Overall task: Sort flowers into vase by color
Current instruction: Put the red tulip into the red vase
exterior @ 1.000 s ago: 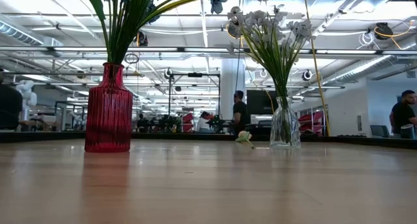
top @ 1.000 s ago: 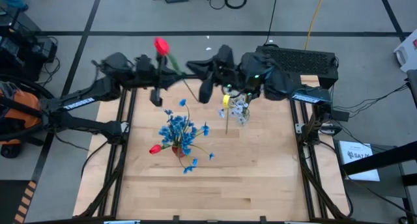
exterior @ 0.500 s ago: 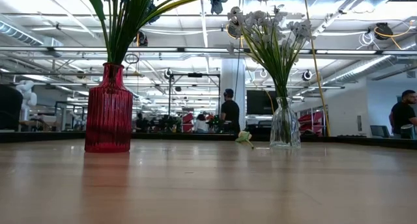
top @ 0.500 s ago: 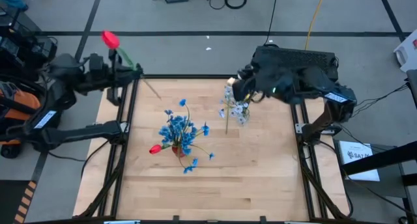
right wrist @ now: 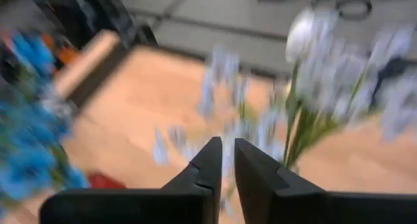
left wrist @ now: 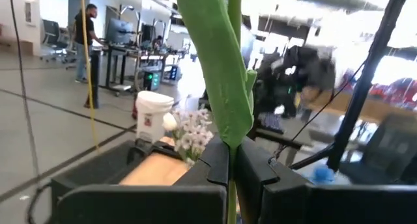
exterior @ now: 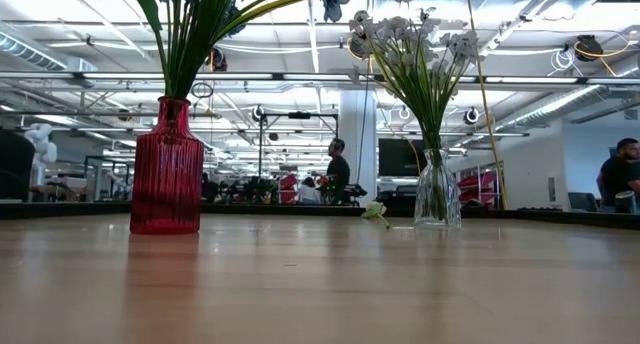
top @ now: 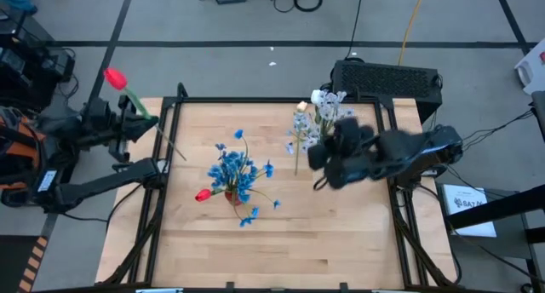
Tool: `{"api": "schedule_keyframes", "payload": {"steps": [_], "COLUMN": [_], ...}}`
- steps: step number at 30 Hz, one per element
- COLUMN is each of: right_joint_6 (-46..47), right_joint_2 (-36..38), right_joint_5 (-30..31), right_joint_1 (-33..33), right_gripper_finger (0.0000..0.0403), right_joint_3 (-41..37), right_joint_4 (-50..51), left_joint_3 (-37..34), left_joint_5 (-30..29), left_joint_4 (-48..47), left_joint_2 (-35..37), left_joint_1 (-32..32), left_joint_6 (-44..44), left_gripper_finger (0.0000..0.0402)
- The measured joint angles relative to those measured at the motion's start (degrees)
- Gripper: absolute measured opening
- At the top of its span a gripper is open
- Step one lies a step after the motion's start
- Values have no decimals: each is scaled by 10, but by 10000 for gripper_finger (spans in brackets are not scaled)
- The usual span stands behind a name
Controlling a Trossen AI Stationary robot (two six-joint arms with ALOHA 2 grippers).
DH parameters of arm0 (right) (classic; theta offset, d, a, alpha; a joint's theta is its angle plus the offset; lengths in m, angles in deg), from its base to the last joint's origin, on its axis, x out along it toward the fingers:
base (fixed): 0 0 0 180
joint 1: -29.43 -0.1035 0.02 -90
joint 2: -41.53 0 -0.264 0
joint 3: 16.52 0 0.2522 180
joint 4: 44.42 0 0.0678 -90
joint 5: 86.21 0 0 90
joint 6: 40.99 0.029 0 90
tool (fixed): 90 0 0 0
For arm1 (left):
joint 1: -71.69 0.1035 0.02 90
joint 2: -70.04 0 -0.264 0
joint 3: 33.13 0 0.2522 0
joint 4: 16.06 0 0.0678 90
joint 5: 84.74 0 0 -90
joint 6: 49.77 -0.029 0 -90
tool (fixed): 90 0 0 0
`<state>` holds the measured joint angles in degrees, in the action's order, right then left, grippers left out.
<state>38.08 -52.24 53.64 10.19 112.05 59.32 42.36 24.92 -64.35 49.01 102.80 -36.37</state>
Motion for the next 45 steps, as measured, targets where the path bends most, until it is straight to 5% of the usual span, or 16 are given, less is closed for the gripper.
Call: {"api": "schedule_keyframes", "payload": {"steps": [9, 18, 29, 45], "right_joint_6": [97, 72, 63, -2], "right_joint_2": [3, 11, 11, 13], "right_joint_5": [-165, -289, -307, -308], "right_joint_1": [-61, -91, -83, -65], "right_gripper_finger": [2, 0, 0, 0], "right_joint_3": [-212, -357, -379, -379], "right_joint_4": [-138, -386, -439, -444], "left_joint_3": [-209, -307, -479, -502], "left_joint_5": [0, -2, -36, -279], "left_joint_4": [129, 183, 361, 370], "left_joint_2": [167, 192, 190, 132], "left_joint_1": [0, 0, -38, -306], "left_joint_6": [115, 116, 148, 120], "left_gripper_finger": [7, 7, 7, 6]}}
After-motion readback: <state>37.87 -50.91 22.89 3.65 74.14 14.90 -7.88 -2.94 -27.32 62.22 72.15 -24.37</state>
